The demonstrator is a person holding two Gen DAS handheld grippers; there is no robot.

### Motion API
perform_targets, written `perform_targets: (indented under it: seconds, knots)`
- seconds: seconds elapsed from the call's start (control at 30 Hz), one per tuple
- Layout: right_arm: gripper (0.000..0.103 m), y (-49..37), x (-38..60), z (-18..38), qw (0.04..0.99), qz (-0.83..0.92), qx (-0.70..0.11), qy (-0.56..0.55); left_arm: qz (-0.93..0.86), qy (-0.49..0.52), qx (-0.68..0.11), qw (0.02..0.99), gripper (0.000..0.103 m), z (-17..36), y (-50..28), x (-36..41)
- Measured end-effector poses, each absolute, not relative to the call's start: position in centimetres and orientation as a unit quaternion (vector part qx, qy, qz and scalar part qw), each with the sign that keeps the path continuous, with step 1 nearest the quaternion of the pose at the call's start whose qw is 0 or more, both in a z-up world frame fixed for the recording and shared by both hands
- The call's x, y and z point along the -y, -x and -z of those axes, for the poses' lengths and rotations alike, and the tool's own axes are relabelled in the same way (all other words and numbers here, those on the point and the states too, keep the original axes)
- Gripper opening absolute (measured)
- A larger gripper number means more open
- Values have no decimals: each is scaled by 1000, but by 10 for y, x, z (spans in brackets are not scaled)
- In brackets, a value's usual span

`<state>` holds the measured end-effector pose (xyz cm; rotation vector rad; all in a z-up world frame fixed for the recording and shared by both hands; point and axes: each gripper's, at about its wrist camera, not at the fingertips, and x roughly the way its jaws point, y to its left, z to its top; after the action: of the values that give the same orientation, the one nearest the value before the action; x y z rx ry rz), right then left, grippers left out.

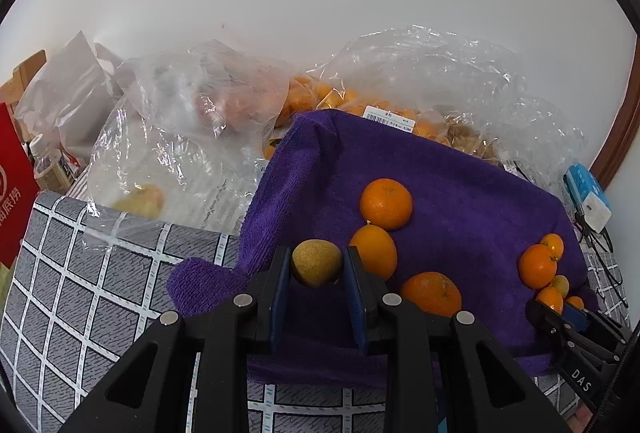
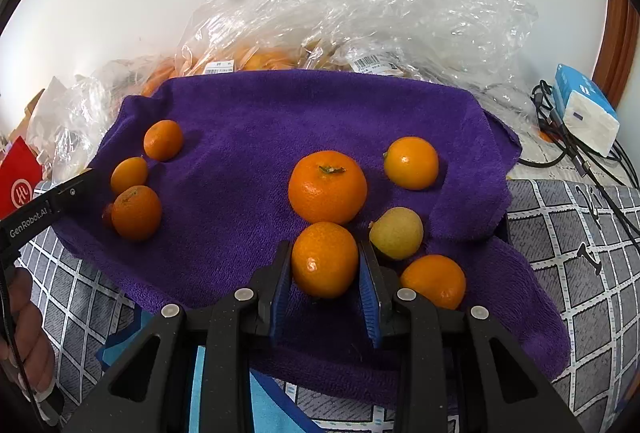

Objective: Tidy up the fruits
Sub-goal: 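Carry the orange and the yellow-green fruit onto the purple towel, then open both tools to release the fruits onto the towel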

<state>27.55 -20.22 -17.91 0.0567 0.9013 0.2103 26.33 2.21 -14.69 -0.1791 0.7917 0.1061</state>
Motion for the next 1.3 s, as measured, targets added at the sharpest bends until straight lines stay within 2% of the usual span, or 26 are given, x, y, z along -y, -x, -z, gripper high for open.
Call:
perform_targets:
  seconds: [0.23,0.37,0.5,0.57,0.63,0.73,0.83,1.0,1.2,1.3]
  knots:
    - [54,-272,201,173,900,-103,-422,-26,-47,87,-394,914,26,150,-266,-21]
    - [60,-269,204,167,904,-100,-415,-36,-45,84,-399,912,26,151,-267,-20]
    - [61,-266,202,161,907,-100,-407,-34,-44,79,-397,913,29,146,-266,-20]
    - [61,-265,202,156,909,-92,-406,-29,-43,81,-387,917,42,139,-263,-22]
    - [61,-261,206,146,910,-87,-404,-37,-39,85,-370,924,48,130,-258,-23]
    - [61,-247,214,131,914,-70,-397,-41,-33,90,-362,927,48,120,-253,-23]
    - [67,-225,222,118,920,-50,-386,-31,4,113,-366,924,48,109,-250,-19]
    - [68,-191,236,105,922,-31,-386,-22,6,80,-356,931,48,87,-217,-1]
    - [68,-158,252,95,921,-29,-387,-44,16,72,-364,929,57,78,-166,6]
    - [71,-140,257,86,926,-38,-372,-45,-3,66,-352,934,67,72,-139,7]
